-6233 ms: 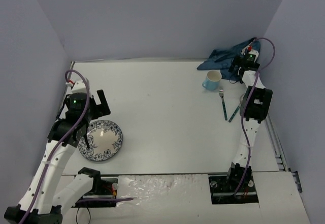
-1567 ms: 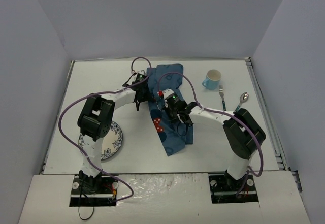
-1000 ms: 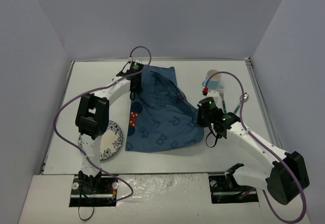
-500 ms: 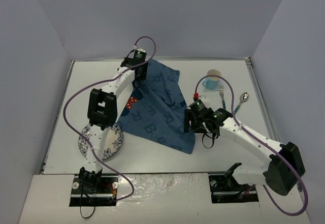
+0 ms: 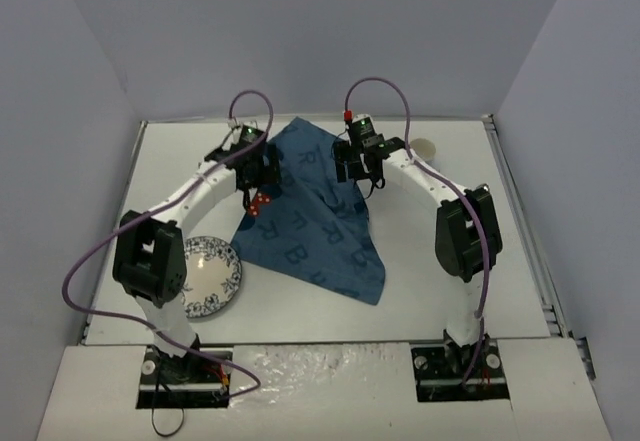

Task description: Set the dinner table for one person

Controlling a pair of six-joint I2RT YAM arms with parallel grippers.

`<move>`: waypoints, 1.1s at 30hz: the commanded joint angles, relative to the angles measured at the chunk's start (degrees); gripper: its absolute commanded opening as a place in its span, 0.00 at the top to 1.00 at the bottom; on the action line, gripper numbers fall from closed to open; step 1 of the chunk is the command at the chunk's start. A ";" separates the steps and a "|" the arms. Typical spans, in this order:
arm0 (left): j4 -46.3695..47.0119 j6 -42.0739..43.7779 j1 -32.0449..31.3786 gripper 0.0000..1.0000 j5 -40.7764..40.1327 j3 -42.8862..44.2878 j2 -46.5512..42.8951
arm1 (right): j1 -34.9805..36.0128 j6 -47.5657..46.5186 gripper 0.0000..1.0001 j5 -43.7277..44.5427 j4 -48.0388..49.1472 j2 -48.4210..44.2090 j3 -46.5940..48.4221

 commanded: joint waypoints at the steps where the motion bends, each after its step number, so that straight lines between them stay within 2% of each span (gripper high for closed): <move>1: 4.02 -7.27 -3.24 0.06 4.12 -5.40 -0.26 | -1.80 -5.37 0.30 -1.85 3.34 9.51 8.95; 8: 5.29 -10.07 -4.34 0.15 6.05 -6.54 5.91 | -2.98 -4.97 0.32 -2.59 6.86 17.86 13.20; 12: 5.72 -11.83 -4.52 0.17 7.54 -6.61 9.03 | -2.90 -4.70 0.39 -3.47 8.67 18.56 11.17; 14: 5.30 -12.93 -4.52 0.17 8.35 -6.27 11.71 | -2.98 -4.70 0.53 -3.55 9.37 18.10 9.35; 18: 3.52 -13.13 -4.10 0.18 8.40 -4.06 15.78 | -2.98 -4.92 0.92 -3.49 10.20 16.34 5.96; 20: 1.21 -12.15 -2.84 0.18 7.51 -0.86 18.10 | -2.98 -4.46 1.00 -2.87 10.84 13.69 2.66; 24: -2.80 -10.16 0.98 0.19 6.15 5.35 21.37 | -2.98 0.11 1.00 1.07 11.31 6.22 -3.30; 33: -12.59 -5.98 9.02 0.20 4.64 29.40 33.96 | 0.72 15.71 1.00 7.39 11.09 -13.65 -25.37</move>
